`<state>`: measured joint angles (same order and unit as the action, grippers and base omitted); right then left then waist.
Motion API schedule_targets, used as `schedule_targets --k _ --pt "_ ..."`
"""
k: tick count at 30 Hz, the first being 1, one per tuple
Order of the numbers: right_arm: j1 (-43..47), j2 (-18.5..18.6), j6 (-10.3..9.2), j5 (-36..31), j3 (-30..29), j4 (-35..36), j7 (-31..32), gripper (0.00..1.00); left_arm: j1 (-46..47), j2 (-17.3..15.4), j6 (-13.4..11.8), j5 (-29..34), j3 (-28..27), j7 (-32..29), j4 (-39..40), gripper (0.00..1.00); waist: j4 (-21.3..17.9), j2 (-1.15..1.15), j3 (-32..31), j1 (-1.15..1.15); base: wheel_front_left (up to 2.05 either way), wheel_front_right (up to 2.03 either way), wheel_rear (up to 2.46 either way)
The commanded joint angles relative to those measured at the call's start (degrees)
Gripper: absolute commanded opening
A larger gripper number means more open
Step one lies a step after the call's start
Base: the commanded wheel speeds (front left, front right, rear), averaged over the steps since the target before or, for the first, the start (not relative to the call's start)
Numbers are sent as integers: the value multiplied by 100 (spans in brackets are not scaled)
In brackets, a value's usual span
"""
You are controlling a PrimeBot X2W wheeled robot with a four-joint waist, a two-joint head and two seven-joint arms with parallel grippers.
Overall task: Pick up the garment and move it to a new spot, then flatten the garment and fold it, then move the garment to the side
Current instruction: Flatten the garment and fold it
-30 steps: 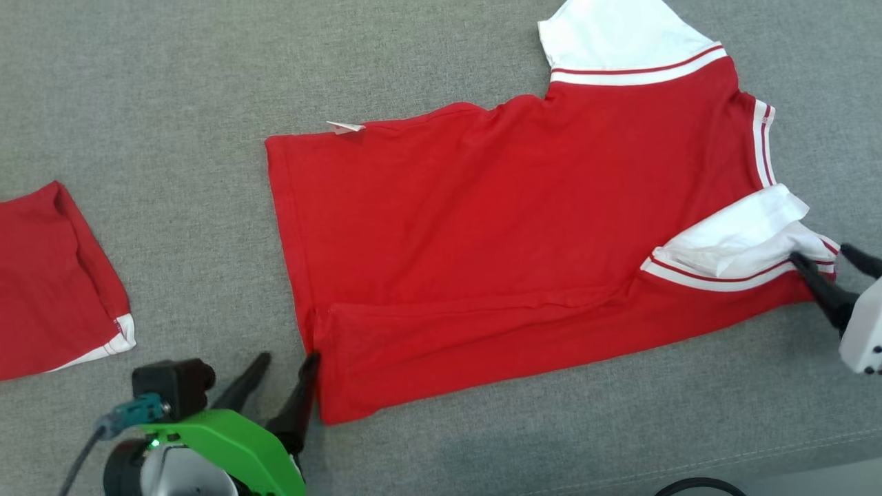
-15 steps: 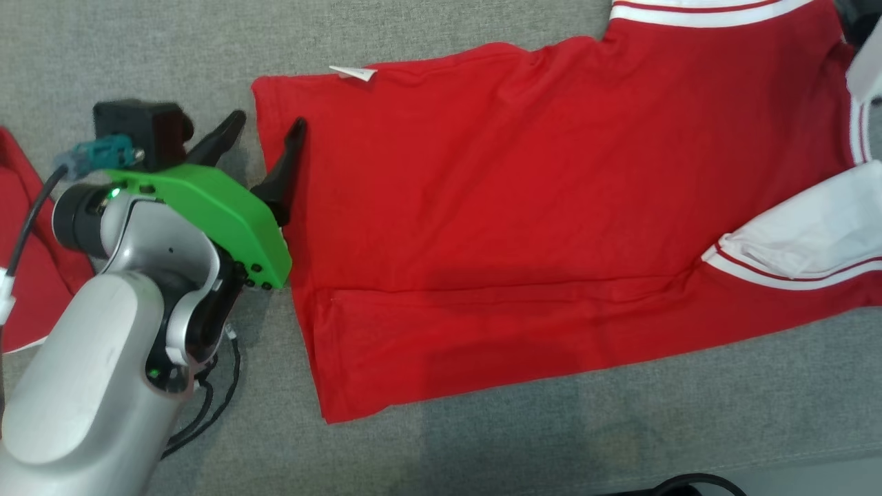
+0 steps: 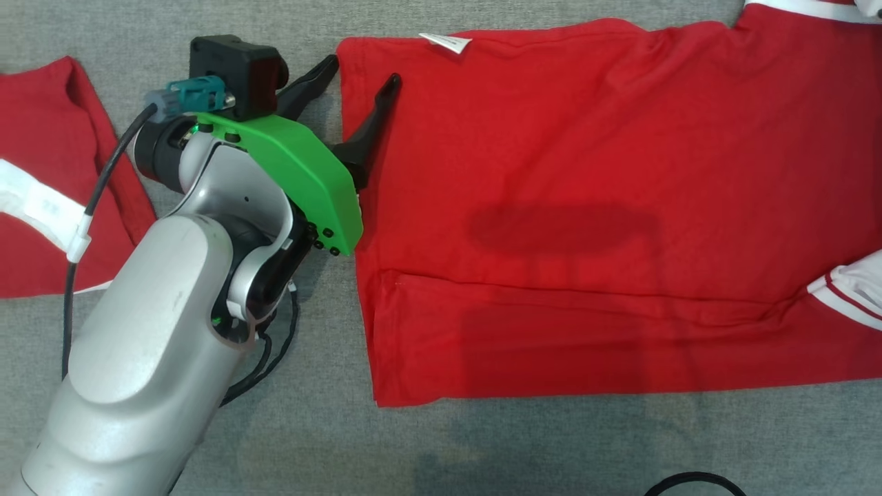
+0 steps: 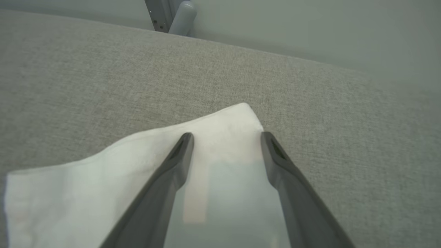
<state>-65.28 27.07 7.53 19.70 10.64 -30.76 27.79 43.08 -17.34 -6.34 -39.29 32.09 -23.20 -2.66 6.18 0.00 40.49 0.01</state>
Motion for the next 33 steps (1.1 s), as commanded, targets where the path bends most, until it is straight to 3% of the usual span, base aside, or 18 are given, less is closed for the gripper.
schedule_targets --k 1,10,11,12,13,14,15,18,33 --pt "-58 39 -8 -56 40 -136 -14 100 -158 -64 -5 -47 117 -202 -266 100 92 0 50 -1 0 0 0" --pt "-307 149 -9 -259 -46 -746 29 100 -23 150 147 -157 280 -238 -410 100 180 0 91 -1 0 0 0" --pt "-298 107 -9 -219 -32 -785 41 100 8 182 177 -167 294 -236 -434 88 180 0 95 -1 0 0 0" --pt "-298 107 -9 -219 -32 -785 41 100 8 182 177 -167 294 -236 -434 88 180 0 95 -1 0 0 0" --pt "-291 62 -8 -165 8 -815 69 100 44 218 209 -190 308 -217 -449 51 176 0 100 -1 0 0 0" --pt "-282 15 0 -98 84 -812 77 27 79 272 257 -237 286 -158 -451 33 166 0 102 -1 0 0 0" --pt "-251 -39 6 18 157 -819 126 0 97 318 306 -300 279 -164 -478 0 151 0 95 -1 0 0 0" --pt "-219 -53 10 309 209 -734 10 0 122 375 424 -316 285 -58 -547 0 84 0 39 -1 0 0 0" --pt "-127 308 -8 1107 12 -502 -1120 0 179 202 365 -336 -135 582 -793 0 -279 0 -468 -1 0 0 0"
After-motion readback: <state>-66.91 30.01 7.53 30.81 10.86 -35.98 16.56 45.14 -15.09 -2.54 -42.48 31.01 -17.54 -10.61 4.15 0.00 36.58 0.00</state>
